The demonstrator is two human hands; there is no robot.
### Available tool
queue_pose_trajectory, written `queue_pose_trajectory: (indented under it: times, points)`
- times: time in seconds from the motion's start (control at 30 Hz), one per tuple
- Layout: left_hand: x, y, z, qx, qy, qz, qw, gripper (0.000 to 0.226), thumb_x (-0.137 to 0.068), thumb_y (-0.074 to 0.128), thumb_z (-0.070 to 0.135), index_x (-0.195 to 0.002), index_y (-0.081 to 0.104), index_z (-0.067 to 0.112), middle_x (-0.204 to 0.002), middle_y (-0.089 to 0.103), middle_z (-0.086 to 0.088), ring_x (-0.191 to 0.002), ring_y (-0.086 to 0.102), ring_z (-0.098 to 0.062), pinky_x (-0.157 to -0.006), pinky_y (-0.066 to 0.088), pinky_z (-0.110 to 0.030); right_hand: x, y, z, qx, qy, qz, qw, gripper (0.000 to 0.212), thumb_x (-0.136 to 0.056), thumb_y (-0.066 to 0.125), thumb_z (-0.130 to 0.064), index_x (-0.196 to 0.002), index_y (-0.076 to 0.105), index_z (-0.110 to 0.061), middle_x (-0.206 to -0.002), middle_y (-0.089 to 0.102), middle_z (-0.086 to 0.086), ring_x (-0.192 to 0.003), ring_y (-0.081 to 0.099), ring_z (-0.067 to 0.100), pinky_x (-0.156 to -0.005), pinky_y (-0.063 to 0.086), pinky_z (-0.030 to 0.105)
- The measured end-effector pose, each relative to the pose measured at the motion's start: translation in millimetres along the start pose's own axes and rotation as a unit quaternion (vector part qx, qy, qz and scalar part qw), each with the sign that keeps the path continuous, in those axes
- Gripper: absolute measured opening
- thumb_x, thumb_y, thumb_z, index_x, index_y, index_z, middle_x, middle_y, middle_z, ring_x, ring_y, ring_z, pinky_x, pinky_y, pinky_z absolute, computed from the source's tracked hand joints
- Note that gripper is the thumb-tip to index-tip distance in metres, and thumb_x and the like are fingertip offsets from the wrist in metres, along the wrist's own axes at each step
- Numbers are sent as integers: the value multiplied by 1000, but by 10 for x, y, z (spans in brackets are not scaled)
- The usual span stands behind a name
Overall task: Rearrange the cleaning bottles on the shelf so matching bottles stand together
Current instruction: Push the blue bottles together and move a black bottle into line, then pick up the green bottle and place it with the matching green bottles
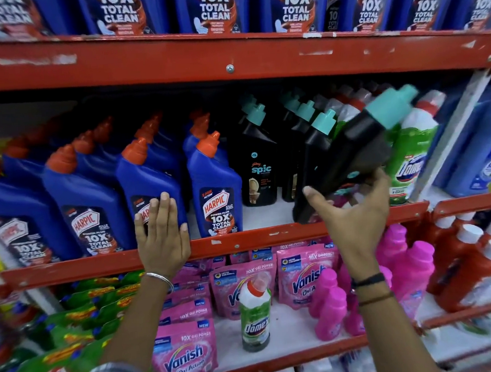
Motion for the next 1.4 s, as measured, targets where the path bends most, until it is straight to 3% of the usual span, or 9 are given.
queue_pose_trajectory:
  times: [0.1, 0.2, 0.37, 0.73, 1.03, 1.17, 1.23, 1.4]
  points:
    - [-1, -1, -5, 4, 0, -3, 1000, 58, -98, 31, 29, -150, 15, 8, -160, 3, 0, -147, 5, -16, -118, 3, -42, 176, 303, -76, 14, 0, -47, 999, 99, -53, 84, -55, -130, 44, -6, -126, 55, 8, -115, 55, 24, -98, 43, 27]
    - [2, 3, -17, -2, 0, -4, 1000, 58, -98, 31, 29, -150, 15, 9, -160, 3, 0, -147, 6, -16, -119, 3, -42, 325, 565, -150, 31, 3, -69, 997, 98, -56, 85, -48, -133, 42, -5, -129, 53, 10, -118, 50, 21, -87, 30, 10]
    - [7, 12, -10, -1, 5, 6, 1000, 58, -97, 33, 29, -149, 20, 8, -160, 6, -1, -146, 9, -17, -119, 6, -42, 403, 838, -94, 71, 20, -66, 995, 100, -59, 86, -46, -136, 37, -4, -132, 50, 12, -120, 50, 29, -93, 43, 36]
    - [13, 9, -2, 4, 11, 11, 1000, 57, -98, 31, 30, -150, 17, 9, -160, 6, 0, -146, 9, -16, -120, 5, -41, 454, 1087, 45, 181, 38, -92, 978, 102, -65, 78, -55, -140, 33, -2, -133, 49, 16, -121, 48, 35, -87, 46, 45]
    - [12, -1, -4, 4, 9, 1, 1000, 58, -98, 30, 30, -150, 15, 9, -160, 3, 0, -147, 6, -16, -120, 3, -40, 634, 1014, 167, 166, 31, -92, 981, 90, -73, 70, -59, -136, 38, -4, -136, 47, 14, -122, 49, 32, -83, 50, 44]
    - [8, -3, -4, 2, 7, 3, 1000, 59, -97, 33, 29, -150, 17, 9, -160, 4, 0, -147, 7, -16, -120, 4, -40, 987, 755, 306, 74, 12, -66, 995, 69, -81, 68, -49, -128, 43, -5, -129, 48, 13, -115, 48, 18, -89, 42, 23]
    - [5, -15, 2, 1, 6, 3, 1000, 58, -97, 34, 29, -149, 19, 9, -160, 4, 1, -146, 8, -16, -120, 5, -40, 1299, 685, 492, 74, 18, -92, 993, 68, -83, 63, -52, -125, 45, -3, -125, 50, 15, -113, 47, 19, -92, 37, 21]
    - [-3, -21, -2, 10, 0, -12, 1000, 57, -96, 38, 27, -147, 22, 9, -160, -2, 2, -147, 4, -15, -119, 5, -41, 2204, 711, 1232, 82, 147, -235, 957, 86, -76, 60, -64, -133, 35, -3, -128, 45, 13, -113, 50, 25, -93, 47, 39]
Point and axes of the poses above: each hand's wrist, its own x-axis away from the middle knuckle, its own y-axis out of the palm, z = x × y, the point moved 7 cm from there along -x, towards the middle knuckle
